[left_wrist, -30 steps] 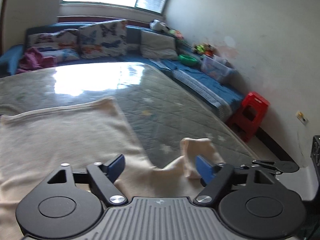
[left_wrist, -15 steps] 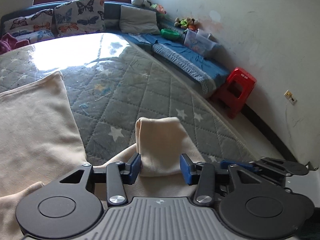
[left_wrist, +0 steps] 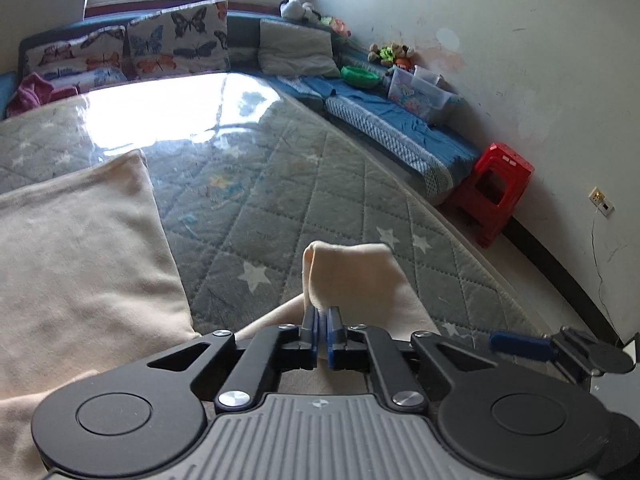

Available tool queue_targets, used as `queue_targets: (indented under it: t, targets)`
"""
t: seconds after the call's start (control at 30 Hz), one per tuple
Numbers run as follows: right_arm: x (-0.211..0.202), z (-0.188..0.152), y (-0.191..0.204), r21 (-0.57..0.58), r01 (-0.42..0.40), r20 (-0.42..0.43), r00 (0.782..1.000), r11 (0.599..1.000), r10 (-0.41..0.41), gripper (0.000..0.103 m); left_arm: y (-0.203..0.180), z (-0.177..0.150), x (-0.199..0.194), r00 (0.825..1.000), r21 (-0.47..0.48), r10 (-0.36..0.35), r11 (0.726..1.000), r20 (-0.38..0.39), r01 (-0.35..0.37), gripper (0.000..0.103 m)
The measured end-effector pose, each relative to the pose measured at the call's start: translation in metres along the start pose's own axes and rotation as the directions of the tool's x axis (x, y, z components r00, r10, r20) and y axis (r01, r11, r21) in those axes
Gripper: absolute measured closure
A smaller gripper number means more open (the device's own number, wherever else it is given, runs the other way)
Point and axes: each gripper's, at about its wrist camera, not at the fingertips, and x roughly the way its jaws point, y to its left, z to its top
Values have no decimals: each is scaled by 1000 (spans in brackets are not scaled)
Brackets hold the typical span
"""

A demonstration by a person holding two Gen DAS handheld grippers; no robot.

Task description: Fold clothes

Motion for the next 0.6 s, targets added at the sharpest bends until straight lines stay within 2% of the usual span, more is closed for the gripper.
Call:
queue_targets:
  t: [0.23, 0.47, 0.6]
  targets:
    - [1, -7, 9, -66, 35, 13, 999, 997, -35, 0, -3, 15, -30, 995, 0, -45, 999, 90, 45, 100]
    - [-10, 3, 25, -39, -23, 43, 999, 999, 24, 0, -1, 30, -75, 984, 32, -57, 998, 171, 52, 100]
    - [-5, 8, 50, -93, -23, 54, 998, 995, 28, 0, 4, 36, -100, 975, 34, -51, 998, 217, 44, 100]
